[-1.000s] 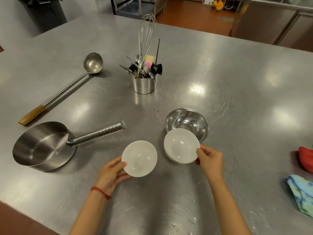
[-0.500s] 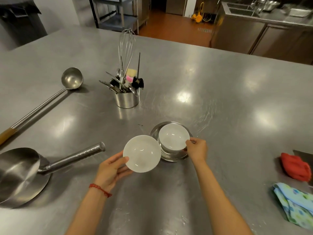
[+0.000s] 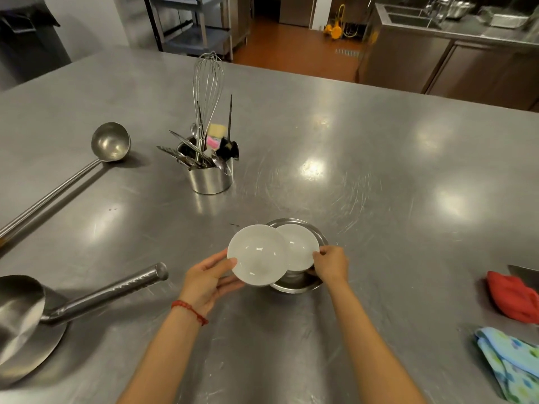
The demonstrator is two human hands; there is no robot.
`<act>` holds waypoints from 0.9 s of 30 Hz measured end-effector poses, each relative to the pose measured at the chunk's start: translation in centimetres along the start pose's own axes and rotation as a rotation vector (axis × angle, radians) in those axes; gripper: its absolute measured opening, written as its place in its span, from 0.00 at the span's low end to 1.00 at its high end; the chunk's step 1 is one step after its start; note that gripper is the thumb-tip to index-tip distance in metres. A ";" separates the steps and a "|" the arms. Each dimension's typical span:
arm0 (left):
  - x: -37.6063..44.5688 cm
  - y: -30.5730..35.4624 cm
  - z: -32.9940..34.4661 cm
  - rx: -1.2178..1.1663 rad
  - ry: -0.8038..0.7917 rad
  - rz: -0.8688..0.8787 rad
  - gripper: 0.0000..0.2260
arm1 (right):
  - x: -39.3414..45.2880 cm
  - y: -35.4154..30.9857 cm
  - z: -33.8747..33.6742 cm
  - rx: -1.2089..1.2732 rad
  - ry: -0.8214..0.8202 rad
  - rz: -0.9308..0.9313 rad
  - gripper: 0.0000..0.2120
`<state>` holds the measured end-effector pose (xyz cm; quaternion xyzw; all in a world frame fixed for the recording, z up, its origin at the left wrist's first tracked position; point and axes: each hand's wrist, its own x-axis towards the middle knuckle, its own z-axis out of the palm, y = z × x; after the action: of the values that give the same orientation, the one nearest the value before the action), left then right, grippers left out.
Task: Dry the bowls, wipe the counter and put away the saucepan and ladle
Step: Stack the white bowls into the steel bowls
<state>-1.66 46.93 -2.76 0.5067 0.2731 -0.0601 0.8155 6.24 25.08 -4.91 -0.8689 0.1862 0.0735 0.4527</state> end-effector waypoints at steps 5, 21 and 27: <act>0.9 0.6 1.6 0.028 0.003 -0.004 0.08 | -0.1 0.4 -0.9 -0.072 0.071 -0.082 0.14; 4.5 1.0 9.0 0.309 -0.018 -0.119 0.15 | -3.3 5.5 -6.9 0.175 0.267 -0.049 0.14; 5.6 1.1 10.2 0.458 0.041 -0.080 0.14 | -4.1 5.4 -7.5 0.209 0.282 -0.062 0.12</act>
<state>7.42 39.67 -1.32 0.6684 0.2888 -0.1424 0.6705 0.07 17.16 -3.47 -0.8242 0.2274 -0.0828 0.5120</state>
